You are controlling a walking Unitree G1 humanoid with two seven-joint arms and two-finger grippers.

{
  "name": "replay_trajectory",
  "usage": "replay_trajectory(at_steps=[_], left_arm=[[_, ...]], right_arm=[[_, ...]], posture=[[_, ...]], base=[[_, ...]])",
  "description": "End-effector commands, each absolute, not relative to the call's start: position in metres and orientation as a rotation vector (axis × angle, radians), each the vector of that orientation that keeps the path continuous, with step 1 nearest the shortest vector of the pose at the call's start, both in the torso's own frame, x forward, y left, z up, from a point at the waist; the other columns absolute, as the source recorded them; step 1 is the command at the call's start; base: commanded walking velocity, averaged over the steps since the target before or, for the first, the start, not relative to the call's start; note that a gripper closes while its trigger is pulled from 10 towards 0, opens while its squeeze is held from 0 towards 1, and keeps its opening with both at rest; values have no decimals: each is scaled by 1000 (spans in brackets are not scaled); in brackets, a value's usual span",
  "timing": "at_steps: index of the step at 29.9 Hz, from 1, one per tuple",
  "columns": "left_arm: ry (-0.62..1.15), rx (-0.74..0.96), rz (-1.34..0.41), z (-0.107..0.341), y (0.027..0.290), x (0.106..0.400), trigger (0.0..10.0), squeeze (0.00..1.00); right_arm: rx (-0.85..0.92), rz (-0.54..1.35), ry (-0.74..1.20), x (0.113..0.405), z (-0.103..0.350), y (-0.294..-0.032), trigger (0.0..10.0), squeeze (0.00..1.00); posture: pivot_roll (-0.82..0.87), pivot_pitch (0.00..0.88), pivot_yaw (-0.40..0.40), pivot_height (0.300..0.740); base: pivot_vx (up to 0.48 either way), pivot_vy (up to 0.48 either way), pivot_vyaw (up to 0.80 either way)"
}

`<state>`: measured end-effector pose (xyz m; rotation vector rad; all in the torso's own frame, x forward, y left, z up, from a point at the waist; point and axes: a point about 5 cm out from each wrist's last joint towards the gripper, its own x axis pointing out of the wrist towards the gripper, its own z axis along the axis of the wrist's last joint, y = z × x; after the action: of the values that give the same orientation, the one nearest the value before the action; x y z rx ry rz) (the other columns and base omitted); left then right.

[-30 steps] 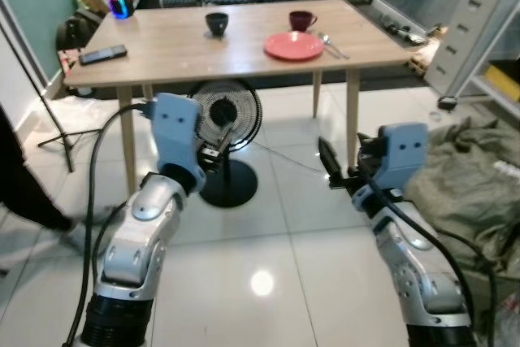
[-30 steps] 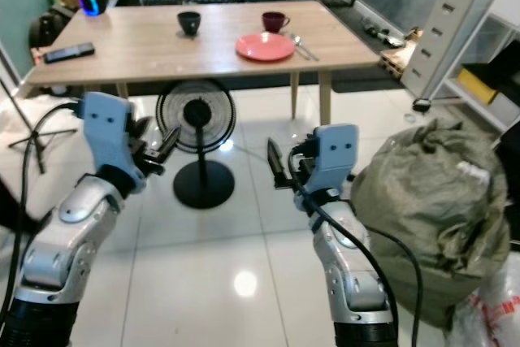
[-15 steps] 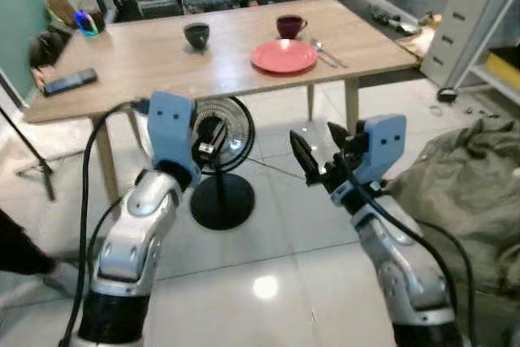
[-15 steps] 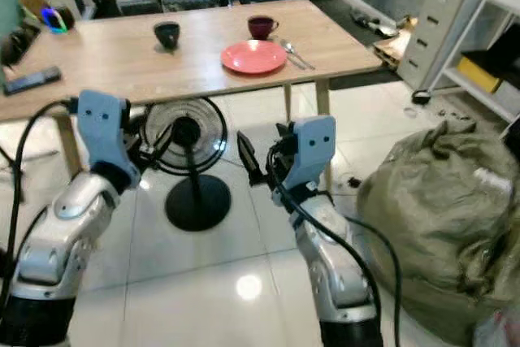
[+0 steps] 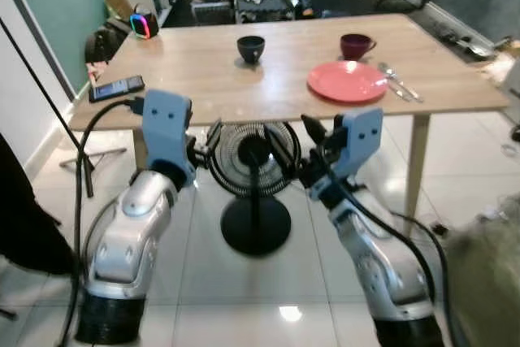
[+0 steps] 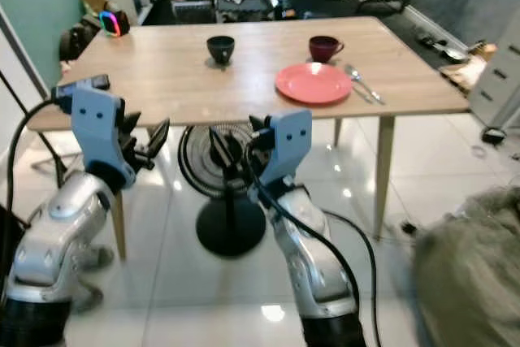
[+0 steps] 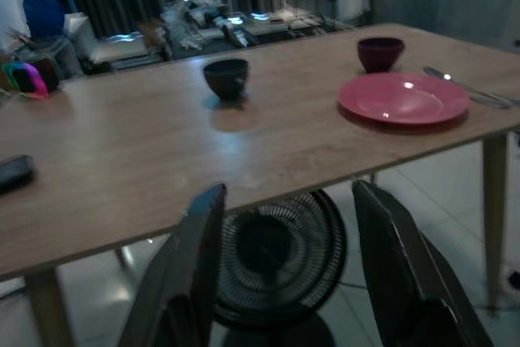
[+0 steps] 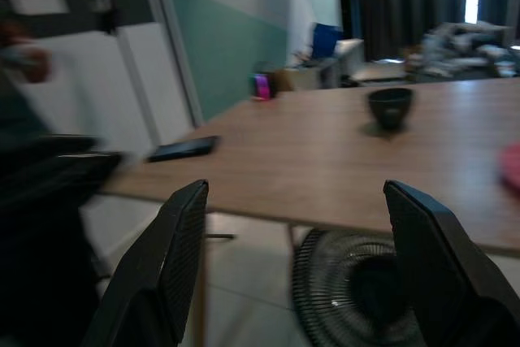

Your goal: Setting the table

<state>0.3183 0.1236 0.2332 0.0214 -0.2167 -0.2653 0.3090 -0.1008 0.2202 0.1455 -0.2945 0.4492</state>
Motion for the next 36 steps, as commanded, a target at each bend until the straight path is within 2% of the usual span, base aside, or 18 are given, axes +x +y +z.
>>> replay_trajectory(at_steps=[1, 13, 19, 36], left_arm=[[-201, 27, -247, 230, 130, 318, 10000, 0], [-198, 27, -251, 229, 129, 317, 10000, 0], [-197, 25, -252, 228, 129, 317, 10000, 0], [-196, 24, -258, 228, 127, 316, 10000, 0]], right_arm=[[157, 444, -293, 310, 221, -99, 10000, 0], [151, 284, -253, 321, 215, -117, 10000, 0], [147, 272, -263, 321, 217, -119, 10000, 0], [136, 289, -287, 320, 220, -119, 10000, 0]], posture=[[-15, 0, 120, 740], [-15, 0, 116, 740], [-18, 0, 114, 740], [-21, 3, 116, 740]], base=[[480, 0, 0], [480, 0, -102], [480, 0, -698], [480, 0, 0]])
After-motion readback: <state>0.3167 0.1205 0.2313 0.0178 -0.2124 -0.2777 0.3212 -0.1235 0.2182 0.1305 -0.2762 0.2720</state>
